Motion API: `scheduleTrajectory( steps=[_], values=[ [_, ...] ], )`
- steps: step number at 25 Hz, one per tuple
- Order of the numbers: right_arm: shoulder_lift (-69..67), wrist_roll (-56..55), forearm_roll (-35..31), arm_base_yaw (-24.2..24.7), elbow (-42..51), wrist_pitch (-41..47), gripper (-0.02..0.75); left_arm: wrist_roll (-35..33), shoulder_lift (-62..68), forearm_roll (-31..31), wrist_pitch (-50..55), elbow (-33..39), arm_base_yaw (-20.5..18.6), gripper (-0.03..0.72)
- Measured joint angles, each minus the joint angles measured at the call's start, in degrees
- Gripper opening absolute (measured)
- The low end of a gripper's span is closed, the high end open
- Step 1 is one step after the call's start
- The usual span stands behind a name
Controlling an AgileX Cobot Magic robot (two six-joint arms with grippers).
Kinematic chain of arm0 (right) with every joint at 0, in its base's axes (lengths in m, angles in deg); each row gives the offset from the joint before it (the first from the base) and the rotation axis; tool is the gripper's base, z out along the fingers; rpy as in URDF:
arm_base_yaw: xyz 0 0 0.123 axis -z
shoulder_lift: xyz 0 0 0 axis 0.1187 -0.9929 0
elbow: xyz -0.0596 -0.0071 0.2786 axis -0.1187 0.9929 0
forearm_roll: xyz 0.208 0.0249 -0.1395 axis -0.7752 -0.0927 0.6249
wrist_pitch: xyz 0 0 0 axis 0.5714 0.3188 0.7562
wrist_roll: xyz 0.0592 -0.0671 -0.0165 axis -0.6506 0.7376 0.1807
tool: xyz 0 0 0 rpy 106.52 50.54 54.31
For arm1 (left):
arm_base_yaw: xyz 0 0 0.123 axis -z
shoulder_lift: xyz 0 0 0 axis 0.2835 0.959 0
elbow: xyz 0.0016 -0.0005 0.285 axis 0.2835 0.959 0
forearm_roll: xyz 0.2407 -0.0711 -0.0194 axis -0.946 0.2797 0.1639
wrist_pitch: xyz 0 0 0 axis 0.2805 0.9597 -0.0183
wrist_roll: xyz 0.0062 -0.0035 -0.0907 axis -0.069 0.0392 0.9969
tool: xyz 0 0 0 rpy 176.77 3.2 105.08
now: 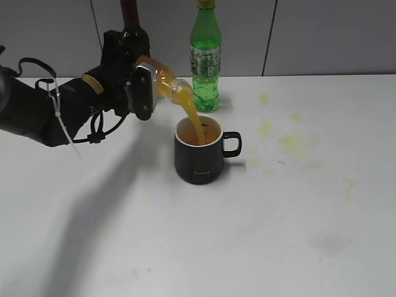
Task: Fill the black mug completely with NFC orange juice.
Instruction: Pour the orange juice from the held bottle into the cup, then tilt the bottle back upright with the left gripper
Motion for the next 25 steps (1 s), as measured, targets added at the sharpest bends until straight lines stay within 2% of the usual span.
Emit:
scheduleTrajectory(
  steps=[9,25],
  values=[
    [0.00,0.00,0.00,0.00,0.00,0.00,0.592,-3.24,-0.33,1.54,-0.30,-0.89,-0.22,0.465],
    [0.00,0.00,0.00,0.00,0.00,0.00,0.592,-5.10,-0.58,1.54,-2.07,-1.00,-1.13,0.465]
  ],
)
